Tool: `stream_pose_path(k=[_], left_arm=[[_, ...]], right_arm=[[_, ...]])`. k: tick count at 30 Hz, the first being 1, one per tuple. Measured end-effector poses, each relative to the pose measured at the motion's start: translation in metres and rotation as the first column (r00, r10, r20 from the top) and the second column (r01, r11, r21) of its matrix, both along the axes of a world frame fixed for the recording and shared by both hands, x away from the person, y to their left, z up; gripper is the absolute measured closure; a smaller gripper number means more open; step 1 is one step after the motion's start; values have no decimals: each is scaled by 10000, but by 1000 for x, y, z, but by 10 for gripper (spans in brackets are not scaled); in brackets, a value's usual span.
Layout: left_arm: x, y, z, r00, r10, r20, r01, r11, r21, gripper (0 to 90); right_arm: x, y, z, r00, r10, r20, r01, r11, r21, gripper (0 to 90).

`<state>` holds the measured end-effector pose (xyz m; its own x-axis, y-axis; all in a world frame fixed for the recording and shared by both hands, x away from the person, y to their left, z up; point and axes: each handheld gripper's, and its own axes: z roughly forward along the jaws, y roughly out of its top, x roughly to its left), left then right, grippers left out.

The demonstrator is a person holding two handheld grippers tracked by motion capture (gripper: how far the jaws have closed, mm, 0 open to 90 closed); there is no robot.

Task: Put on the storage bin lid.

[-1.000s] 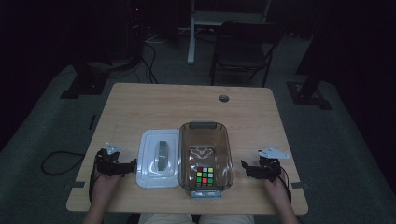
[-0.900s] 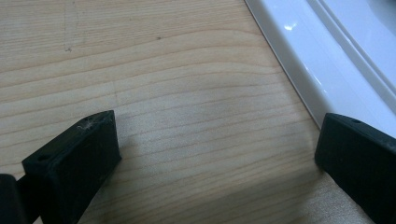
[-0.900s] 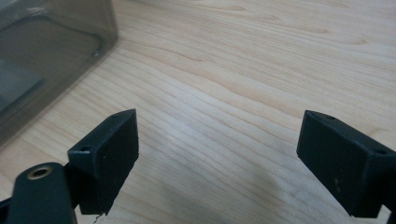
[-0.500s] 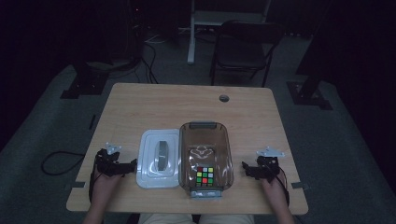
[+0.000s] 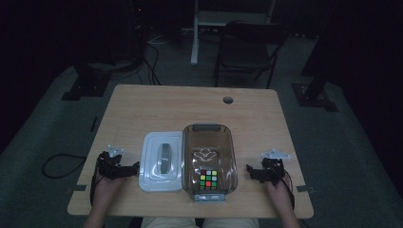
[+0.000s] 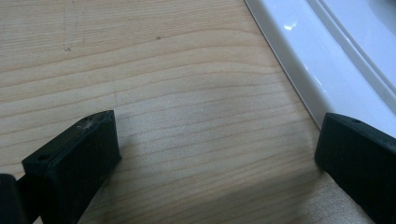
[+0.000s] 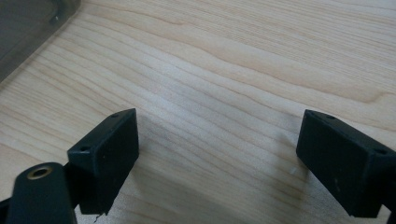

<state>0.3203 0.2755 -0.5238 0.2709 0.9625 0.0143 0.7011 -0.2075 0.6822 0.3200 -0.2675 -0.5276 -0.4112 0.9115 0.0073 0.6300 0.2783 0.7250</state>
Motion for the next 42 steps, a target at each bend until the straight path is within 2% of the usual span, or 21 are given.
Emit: stream_pose_path(k=[9,12,14,19,26,31,34,35,39,42], left_arm=[[-2,1,0,10000,-94,1,94,10000,12,6],[-2,3,1,10000,44,-37,-44,10000,-10,6],[-3,5,2,9999,102,-131,-105,9997,-211,6],[-6,2,11,9998,218,-15,-218,9996,-172,6],[-8,-10,20,9996,-245,162,248,9996,-130,6],[-10,-20,27,9974,-688,193,694,9972,-287,6],[-12,-30,29,9938,-1092,197,1101,9923,-572,6],[-11,-33,29,9913,-1302,185,1310,9900,-517,6],[-11,-46,28,9864,-1639,144,1645,9846,-592,6],[-12,-53,30,9812,-1918,193,1928,9769,-918,6]], right_arm=[[0,0,0,10000,-3,-1,3,10000,0,128],[0,0,0,10000,-1,-2,1,10000,-1,128],[0,0,0,10000,-4,-1,4,10000,1,128],[0,0,0,10000,-5,-3,5,10000,2,128],[0,0,0,10000,-6,-10,6,10000,4,128],[0,0,0,10000,-7,-10,7,10000,5,128],[0,0,0,10000,-7,-9,7,10000,6,128],[0,0,0,10000,-7,-11,7,10000,5,127],[0,0,0,10000,-6,-8,6,10000,4,128],[0,0,0,10000,-7,-9,7,10000,5,128]])
